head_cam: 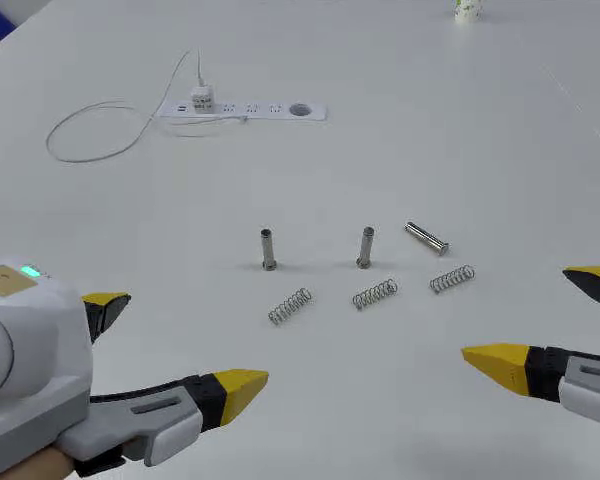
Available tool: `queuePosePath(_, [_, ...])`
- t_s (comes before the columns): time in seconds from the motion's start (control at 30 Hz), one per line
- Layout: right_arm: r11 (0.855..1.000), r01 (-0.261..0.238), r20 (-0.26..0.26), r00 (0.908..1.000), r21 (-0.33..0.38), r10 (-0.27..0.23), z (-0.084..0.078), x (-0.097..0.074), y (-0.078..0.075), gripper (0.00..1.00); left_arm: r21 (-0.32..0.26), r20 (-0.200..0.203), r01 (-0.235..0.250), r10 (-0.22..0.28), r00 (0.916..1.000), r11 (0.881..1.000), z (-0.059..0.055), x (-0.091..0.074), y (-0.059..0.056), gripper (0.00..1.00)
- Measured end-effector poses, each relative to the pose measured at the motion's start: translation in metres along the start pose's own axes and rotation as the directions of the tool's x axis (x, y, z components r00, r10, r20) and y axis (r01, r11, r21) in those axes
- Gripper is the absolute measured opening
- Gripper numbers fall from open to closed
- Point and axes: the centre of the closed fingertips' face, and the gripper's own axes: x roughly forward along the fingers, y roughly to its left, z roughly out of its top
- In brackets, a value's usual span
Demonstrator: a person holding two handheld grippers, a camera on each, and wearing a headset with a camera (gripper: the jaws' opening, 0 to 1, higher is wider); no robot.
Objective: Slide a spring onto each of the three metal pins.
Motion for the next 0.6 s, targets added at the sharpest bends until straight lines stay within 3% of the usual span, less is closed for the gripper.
queuePosePath(0.43, [1.0, -0.012, -0.036, 0.9993, -0.027, 0.011, 0.013, 0.027, -0.017, 0.63, 0.007, -0.004, 0.014, -0.014, 0.9999, 1.0, 0.002, 0.006, -0.002, 0.89])
queuePosePath(0.6, [0.999, -0.026, -0.063, 0.9978, -0.047, 0.023, 0.015, 0.041, -0.022, 0.61, 0.012, -0.007, 0.016, -0.016, 0.9998, 1.0, 0.002, 0.008, -0.002, 0.88])
